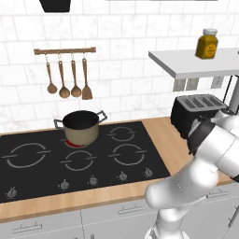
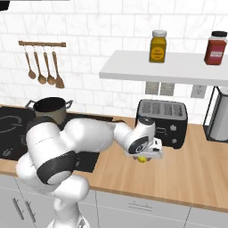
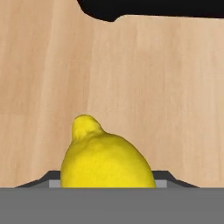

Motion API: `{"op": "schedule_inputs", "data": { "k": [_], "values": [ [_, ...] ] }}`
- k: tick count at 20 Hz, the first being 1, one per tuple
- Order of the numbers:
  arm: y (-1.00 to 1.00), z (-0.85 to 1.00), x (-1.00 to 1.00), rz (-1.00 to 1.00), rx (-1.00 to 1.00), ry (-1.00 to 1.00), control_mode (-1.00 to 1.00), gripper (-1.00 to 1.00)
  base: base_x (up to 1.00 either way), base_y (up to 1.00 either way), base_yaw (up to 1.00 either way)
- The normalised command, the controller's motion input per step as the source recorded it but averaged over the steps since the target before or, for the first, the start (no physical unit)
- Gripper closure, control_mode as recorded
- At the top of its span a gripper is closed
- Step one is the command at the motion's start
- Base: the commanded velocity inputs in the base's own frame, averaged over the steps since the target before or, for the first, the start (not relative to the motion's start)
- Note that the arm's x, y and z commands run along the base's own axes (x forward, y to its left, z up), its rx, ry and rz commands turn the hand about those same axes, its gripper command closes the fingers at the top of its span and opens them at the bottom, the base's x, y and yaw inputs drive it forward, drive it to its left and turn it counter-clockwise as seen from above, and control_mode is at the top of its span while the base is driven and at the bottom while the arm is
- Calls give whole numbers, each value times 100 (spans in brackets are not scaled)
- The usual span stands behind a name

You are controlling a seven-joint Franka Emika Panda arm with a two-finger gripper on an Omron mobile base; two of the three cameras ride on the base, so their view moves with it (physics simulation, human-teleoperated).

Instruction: Put the lemon and garlic in the pot. Retrieve the spatula and lightly stir the vegetables in the pot.

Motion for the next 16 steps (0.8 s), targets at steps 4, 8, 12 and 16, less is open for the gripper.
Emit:
{"op": "schedule_inputs", "data": {
  "k": [4, 8, 12, 16],
  "values": [
    [81, 100, -48, 0, 0, -11, -100, 100, 0, 0, 0],
    [100, 100, -42, 0, 0, -1, -100, 100, 0, 0, 0],
    [100, 91, -34, 0, 0, 0, -100, 100, 0, 0, 0],
    [100, 75, -36, 0, 0, 0, -100, 100, 0, 0, 0]
  ]
}}
